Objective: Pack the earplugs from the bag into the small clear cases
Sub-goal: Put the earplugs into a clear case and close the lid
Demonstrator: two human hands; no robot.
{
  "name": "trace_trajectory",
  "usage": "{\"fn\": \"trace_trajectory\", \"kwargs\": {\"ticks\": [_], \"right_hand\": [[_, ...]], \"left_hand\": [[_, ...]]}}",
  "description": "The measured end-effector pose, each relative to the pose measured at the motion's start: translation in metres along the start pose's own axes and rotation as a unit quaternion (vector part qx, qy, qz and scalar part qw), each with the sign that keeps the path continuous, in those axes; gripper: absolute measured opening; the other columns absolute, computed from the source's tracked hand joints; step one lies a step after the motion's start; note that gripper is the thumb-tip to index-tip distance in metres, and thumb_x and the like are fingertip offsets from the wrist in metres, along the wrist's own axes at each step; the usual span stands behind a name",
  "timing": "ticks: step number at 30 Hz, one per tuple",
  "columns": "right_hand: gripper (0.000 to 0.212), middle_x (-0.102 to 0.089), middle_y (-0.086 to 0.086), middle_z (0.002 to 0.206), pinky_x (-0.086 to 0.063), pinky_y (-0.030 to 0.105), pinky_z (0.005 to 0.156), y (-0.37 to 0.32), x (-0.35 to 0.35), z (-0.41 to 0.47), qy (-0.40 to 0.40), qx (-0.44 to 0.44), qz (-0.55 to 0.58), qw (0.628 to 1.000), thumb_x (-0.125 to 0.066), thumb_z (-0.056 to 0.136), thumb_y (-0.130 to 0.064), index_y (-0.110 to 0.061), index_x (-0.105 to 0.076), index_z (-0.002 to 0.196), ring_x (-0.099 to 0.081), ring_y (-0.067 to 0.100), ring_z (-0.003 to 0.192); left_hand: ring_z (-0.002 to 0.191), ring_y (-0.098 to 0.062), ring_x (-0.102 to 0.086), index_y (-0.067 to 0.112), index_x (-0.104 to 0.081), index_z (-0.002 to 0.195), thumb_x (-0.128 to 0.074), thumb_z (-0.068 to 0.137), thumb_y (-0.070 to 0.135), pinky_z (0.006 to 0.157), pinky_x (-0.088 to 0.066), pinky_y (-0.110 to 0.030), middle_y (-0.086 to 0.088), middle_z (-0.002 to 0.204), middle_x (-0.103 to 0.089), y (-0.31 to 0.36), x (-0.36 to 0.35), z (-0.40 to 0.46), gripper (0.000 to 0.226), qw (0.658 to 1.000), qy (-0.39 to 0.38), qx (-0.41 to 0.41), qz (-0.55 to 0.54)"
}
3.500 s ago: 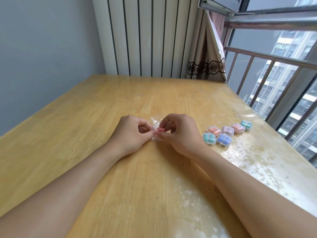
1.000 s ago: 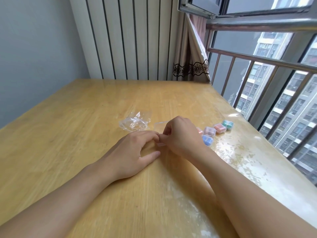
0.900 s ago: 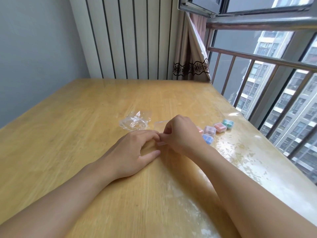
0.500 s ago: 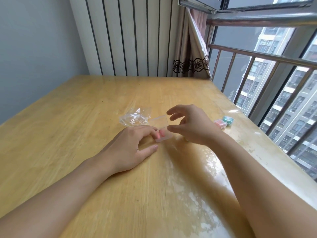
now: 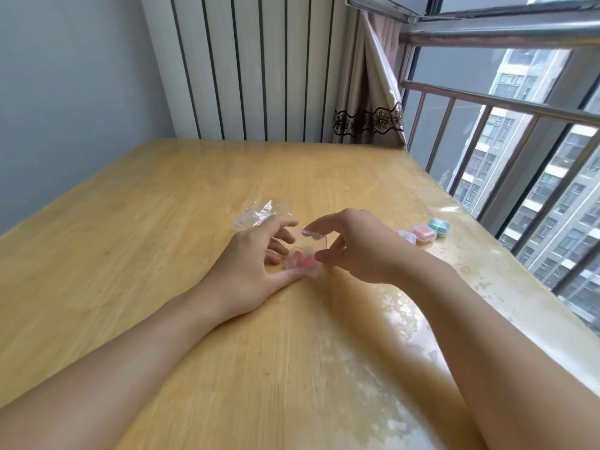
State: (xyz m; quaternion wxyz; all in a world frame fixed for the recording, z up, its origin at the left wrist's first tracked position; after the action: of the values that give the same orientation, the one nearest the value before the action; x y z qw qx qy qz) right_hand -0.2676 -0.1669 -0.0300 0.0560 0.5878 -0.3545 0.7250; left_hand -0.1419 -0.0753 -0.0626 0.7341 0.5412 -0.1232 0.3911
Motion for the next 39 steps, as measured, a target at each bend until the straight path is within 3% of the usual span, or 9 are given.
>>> {"fn": "trace_trajectory", "kwargs": {"ticks": [6, 12, 15, 18, 24, 28, 32, 35, 39], "right_hand": [[0.035, -0.070, -0.007, 0.127, -0.055, 0.039, 0.093, -0.005, -0.005, -0.005, -0.073, 0.015, -0.039, 0.996, -0.066, 0.095, -0.038, -0.038, -0.065, 0.130, -0.069, 0.014, 0.105], [0.026, -0.073, -0.001, 0.103, -0.060, 0.043, 0.078, -0.003, -0.006, -0.001, -0.027, 0.000, -0.008, 1.000, -0.078, 0.086, -0.030, -0.036, -0.077, 0.111, -0.072, 0.023, 0.090], [0.025, -0.067, -0.002, 0.094, -0.059, 0.034, 0.074, -0.005, -0.005, -0.001, -0.013, -0.006, -0.001, 1.000, -0.080, 0.085, -0.028, -0.033, -0.078, 0.110, -0.069, 0.020, 0.087], [0.024, -0.057, -0.013, 0.076, -0.041, 0.007, 0.048, -0.006, -0.006, 0.001, -0.005, -0.005, -0.004, 1.000, -0.079, 0.086, -0.025, -0.028, -0.079, 0.110, -0.053, 0.005, 0.062], [0.021, -0.051, -0.022, 0.065, -0.036, 0.005, 0.050, -0.012, -0.008, -0.003, 0.030, 0.046, -0.026, 0.998, -0.081, 0.083, -0.035, -0.026, -0.081, 0.103, -0.051, -0.003, 0.063], [0.015, -0.071, -0.013, 0.082, -0.040, 0.017, 0.063, 0.001, 0.004, 0.003, 0.105, 0.042, -0.032, 0.993, -0.079, 0.082, -0.032, -0.024, -0.079, 0.095, -0.052, -0.006, 0.066], [0.014, -0.074, -0.004, 0.103, -0.046, 0.034, 0.073, 0.030, 0.017, 0.005, 0.201, -0.050, -0.088, 0.974, -0.072, 0.089, -0.030, -0.025, -0.075, 0.102, -0.062, 0.019, 0.097], [0.020, -0.072, 0.000, 0.113, -0.046, 0.034, 0.076, 0.039, 0.010, 0.009, 0.177, -0.086, -0.122, 0.973, -0.068, 0.092, -0.036, -0.027, -0.074, 0.109, -0.056, 0.020, 0.106], [0.046, -0.064, -0.005, 0.129, -0.046, 0.032, 0.085, 0.014, 0.007, 0.009, 0.192, -0.008, -0.070, 0.979, -0.076, 0.086, -0.043, -0.025, -0.066, 0.127, -0.055, 0.020, 0.114]], "left_hand": [[0.093, -0.005, -0.059, 0.030, -0.067, 0.098, -0.084, 0.073, 0.043, 0.077, -0.053, -0.019, 0.014, 0.098, -0.060, 0.003, 0.002, -0.001, 0.033, 0.997, 0.011, -0.031, 0.066], [0.093, -0.008, -0.069, 0.033, -0.075, 0.097, -0.075, 0.078, 0.047, 0.082, -0.058, -0.029, 0.013, 0.094, -0.074, 0.002, 0.006, -0.002, 0.023, 0.996, -0.026, -0.053, 0.061], [0.089, -0.009, -0.071, 0.032, -0.078, 0.095, -0.075, 0.085, 0.030, 0.081, -0.058, -0.030, 0.012, 0.091, -0.077, -0.001, 0.008, 0.000, 0.011, 0.995, -0.024, -0.069, 0.072], [0.084, -0.014, -0.072, 0.027, -0.081, 0.094, -0.074, 0.086, 0.027, 0.078, -0.057, -0.036, 0.004, 0.088, -0.078, 0.002, 0.007, 0.001, 0.011, 0.989, -0.025, -0.104, 0.101], [0.092, 0.003, -0.069, 0.026, -0.080, 0.104, -0.073, 0.090, 0.024, 0.082, -0.056, -0.025, 0.015, 0.099, -0.078, 0.011, 0.004, -0.003, 0.015, 0.984, -0.029, -0.140, 0.109], [0.075, -0.005, -0.063, 0.021, -0.077, 0.090, -0.077, 0.083, 0.030, 0.068, -0.054, -0.026, 0.010, 0.085, -0.072, 0.019, 0.021, -0.003, 0.011, 0.981, 0.087, -0.122, 0.125], [0.086, -0.011, -0.051, 0.021, -0.067, 0.105, -0.083, 0.074, 0.028, 0.077, -0.042, -0.021, 0.008, 0.098, -0.061, 0.012, 0.054, -0.001, 0.036, 0.954, 0.235, -0.042, 0.184], [0.103, -0.014, -0.049, 0.024, -0.061, 0.121, -0.083, 0.073, 0.037, 0.088, -0.039, -0.024, 0.005, 0.120, -0.052, -0.016, 0.058, 0.002, 0.054, 0.957, 0.212, 0.073, 0.182], [0.080, -0.011, -0.067, 0.024, -0.070, 0.103, -0.078, 0.082, 0.025, 0.076, -0.051, -0.026, 0.004, 0.112, -0.061, -0.035, 0.055, 0.006, 0.021, 0.969, 0.188, 0.114, 0.109]]}}
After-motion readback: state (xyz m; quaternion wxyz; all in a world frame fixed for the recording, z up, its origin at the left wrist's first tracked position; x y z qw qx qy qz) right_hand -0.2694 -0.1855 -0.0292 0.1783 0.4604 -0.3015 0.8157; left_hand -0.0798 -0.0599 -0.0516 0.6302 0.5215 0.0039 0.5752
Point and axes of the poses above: each hand's wrist, its own z-axis towards the middle knuckle, its own x-axis out of the back of the hand, y = z × x, the point moved 7 cm from there along z, towards the middle knuckle
